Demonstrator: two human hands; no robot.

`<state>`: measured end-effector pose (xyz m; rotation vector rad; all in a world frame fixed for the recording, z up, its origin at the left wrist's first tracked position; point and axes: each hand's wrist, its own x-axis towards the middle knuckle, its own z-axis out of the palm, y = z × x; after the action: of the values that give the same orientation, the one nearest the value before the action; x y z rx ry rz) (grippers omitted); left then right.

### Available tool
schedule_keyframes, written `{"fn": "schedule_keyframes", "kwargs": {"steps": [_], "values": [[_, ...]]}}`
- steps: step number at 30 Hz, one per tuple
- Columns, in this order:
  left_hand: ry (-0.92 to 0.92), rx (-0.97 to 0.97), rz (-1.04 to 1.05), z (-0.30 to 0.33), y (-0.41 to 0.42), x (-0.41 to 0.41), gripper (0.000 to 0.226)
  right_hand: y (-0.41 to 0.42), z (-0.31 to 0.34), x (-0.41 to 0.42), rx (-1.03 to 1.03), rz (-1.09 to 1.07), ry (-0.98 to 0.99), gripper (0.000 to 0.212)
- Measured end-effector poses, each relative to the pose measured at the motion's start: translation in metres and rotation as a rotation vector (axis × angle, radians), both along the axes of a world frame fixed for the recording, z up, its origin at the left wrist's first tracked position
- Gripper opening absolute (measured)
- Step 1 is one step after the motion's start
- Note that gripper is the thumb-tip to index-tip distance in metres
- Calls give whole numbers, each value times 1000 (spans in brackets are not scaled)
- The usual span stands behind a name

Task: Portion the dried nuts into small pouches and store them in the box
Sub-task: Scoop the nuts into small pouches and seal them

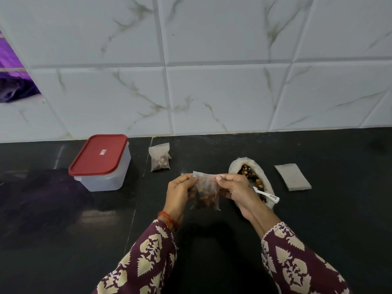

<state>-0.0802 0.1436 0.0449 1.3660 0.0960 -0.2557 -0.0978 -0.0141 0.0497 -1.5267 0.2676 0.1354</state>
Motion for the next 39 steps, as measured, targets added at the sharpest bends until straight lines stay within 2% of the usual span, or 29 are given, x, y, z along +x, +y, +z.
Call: {"fn": "schedule_keyframes", "kwargs": {"steps": [12,16,22,25,29,33,39], "values": [[23,4,0,-3,4,3,21,-3,2,-3,98,74,15,20],[54,-2,-15,-5,8,1,21,-1,-1,-10,128,73,80,25],[205,67,72,-17,17,-3,19,20,-20,-20,140,92,193,20],[288,145,42,-21,27,-6,17,33,-30,-18,146,95,247,23],[404,131,18,-16,42,-7,20,50,-43,-11,139,124,309,26],[422,117,-7,-17,63,2,31,65,-46,4,132,114,329,26],[380,91,-1,-9,88,27,35,86,-38,42,100,116,298,29]]}}
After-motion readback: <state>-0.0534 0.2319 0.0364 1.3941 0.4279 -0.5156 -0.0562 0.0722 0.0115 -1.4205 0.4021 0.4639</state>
